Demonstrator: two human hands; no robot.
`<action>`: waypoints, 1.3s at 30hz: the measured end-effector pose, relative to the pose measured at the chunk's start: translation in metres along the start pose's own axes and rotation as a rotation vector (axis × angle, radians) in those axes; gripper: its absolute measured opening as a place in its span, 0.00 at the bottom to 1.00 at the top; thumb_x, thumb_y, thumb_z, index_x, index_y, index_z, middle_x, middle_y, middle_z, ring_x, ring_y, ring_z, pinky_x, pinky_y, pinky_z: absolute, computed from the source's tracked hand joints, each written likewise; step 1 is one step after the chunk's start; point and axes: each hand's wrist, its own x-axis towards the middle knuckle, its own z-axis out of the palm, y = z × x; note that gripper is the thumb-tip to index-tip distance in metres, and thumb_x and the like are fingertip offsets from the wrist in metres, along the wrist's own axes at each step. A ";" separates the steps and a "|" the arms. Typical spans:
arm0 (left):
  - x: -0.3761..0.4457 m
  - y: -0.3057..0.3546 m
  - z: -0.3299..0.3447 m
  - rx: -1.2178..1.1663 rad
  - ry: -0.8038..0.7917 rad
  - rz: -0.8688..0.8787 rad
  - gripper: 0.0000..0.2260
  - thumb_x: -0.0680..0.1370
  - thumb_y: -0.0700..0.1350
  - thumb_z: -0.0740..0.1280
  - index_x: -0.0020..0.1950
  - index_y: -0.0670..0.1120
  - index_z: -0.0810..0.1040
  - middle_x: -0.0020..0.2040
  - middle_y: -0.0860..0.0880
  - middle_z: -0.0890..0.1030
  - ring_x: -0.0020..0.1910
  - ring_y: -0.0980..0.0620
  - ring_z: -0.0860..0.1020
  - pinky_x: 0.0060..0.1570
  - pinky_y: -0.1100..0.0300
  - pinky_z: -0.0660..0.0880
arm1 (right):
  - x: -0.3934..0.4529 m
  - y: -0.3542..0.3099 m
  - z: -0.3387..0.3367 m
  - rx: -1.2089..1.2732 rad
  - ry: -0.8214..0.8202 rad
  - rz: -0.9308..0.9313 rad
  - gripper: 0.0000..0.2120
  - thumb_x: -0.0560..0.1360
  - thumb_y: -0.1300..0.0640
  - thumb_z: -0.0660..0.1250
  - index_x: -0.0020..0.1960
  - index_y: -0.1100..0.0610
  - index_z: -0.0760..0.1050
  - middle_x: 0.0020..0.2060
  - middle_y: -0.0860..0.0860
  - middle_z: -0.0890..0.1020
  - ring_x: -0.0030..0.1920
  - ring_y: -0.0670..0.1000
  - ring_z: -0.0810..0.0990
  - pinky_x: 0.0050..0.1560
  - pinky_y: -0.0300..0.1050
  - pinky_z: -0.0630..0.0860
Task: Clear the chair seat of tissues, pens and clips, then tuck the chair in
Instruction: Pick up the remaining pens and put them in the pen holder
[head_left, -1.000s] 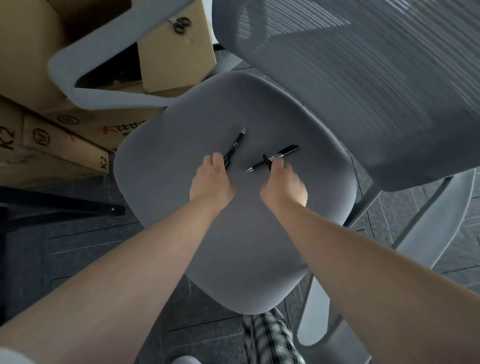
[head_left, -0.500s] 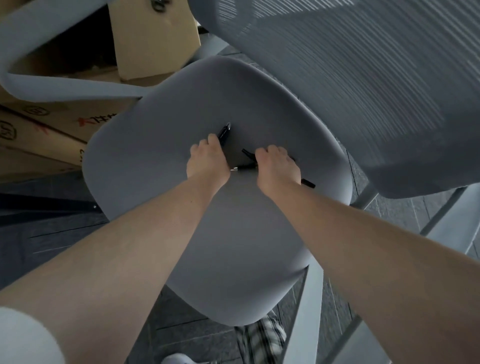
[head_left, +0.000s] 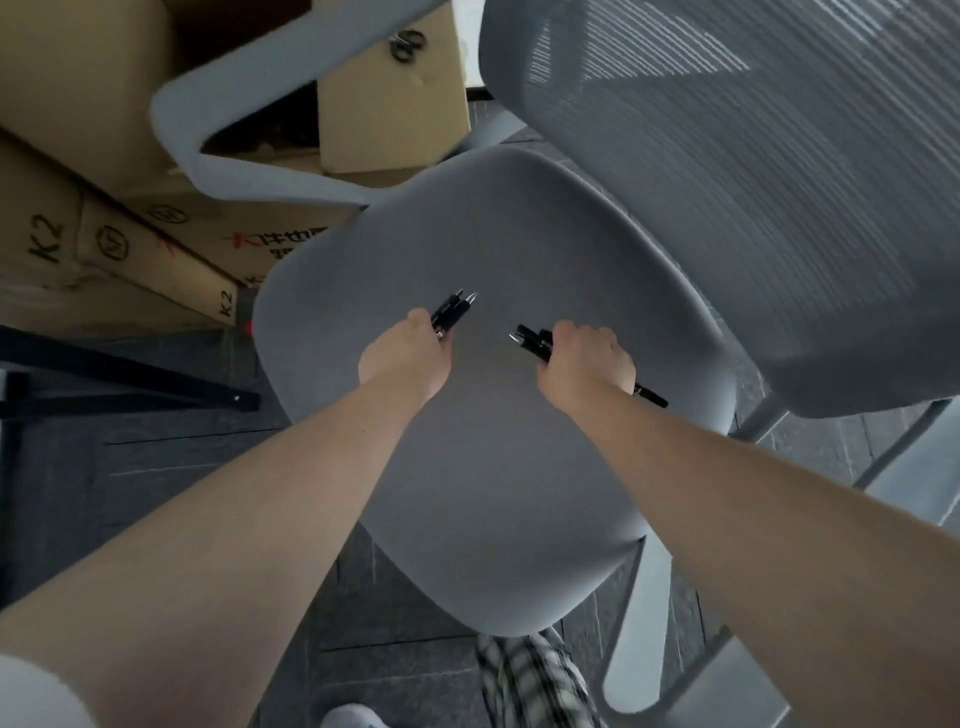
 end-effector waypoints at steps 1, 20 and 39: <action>-0.006 -0.010 -0.007 0.001 0.003 -0.004 0.13 0.81 0.52 0.55 0.52 0.42 0.67 0.49 0.41 0.78 0.46 0.38 0.77 0.40 0.52 0.68 | -0.005 -0.009 -0.004 0.014 -0.003 -0.016 0.12 0.76 0.53 0.65 0.57 0.58 0.71 0.52 0.57 0.80 0.57 0.59 0.75 0.43 0.48 0.67; -0.198 -0.291 -0.143 -0.647 0.266 -0.266 0.11 0.82 0.51 0.55 0.58 0.46 0.70 0.40 0.50 0.76 0.36 0.51 0.75 0.32 0.58 0.69 | -0.194 -0.303 -0.033 0.141 -0.074 -0.585 0.09 0.80 0.51 0.58 0.48 0.57 0.66 0.34 0.50 0.71 0.34 0.52 0.72 0.31 0.45 0.67; -0.452 -0.543 -0.203 -0.923 0.811 -0.636 0.09 0.82 0.50 0.55 0.51 0.46 0.68 0.34 0.51 0.69 0.31 0.54 0.68 0.30 0.60 0.64 | -0.462 -0.563 0.012 0.198 -0.214 -1.081 0.08 0.79 0.52 0.60 0.44 0.55 0.66 0.32 0.46 0.70 0.39 0.55 0.74 0.41 0.45 0.69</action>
